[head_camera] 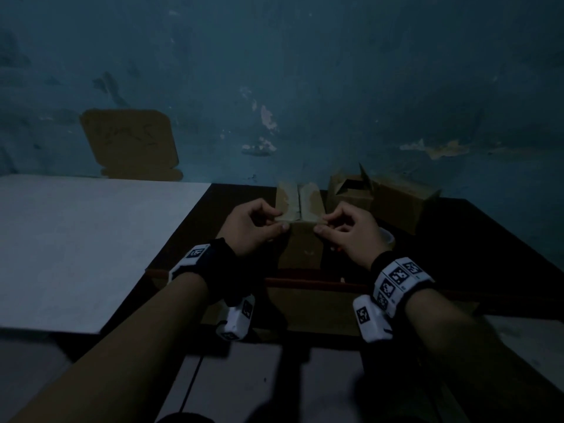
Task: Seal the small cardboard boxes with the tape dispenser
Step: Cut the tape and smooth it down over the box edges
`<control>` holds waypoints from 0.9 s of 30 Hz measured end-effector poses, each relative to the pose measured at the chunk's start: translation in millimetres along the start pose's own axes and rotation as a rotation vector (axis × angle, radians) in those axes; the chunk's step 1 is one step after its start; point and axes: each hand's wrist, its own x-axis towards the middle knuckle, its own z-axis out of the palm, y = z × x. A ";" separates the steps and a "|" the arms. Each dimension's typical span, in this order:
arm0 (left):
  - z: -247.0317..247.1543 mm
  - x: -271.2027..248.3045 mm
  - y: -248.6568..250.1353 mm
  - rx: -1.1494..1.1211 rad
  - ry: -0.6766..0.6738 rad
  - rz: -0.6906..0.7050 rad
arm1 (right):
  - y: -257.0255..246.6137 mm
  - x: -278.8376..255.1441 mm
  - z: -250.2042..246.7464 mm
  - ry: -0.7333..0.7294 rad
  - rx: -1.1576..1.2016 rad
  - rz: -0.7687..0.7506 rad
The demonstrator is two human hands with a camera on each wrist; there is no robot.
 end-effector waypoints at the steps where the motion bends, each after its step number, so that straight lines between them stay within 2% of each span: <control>1: 0.6 0.3 -0.5 -0.005 0.002 0.005 | 0.4 -0.4 0.3 0.002 -0.007 -0.008; 5: 0.6 1.0 -7.1 0.077 0.037 0.059 | 0.8 -1.8 3.7 -0.010 -0.093 -0.035; 9: 0.2 4.2 -10.9 0.122 0.041 0.089 | 2.5 -0.9 10.1 0.019 -0.031 -0.007; 14: 6.5 1.2 -7.8 0.251 0.081 0.198 | 5.7 -1.0 11.0 0.022 -0.023 -0.023; 21: 6.1 -5.5 -3.5 0.271 0.020 0.124 | 4.0 -0.6 4.8 -0.030 -0.045 -0.051; 25: 8.8 -15.0 2.8 0.068 -0.004 -0.013 | -1.5 1.0 -0.7 -0.077 0.024 0.006; 27: 10.1 -13.4 7.3 0.081 0.033 -0.017 | -3.5 2.9 -0.6 -0.084 0.043 0.043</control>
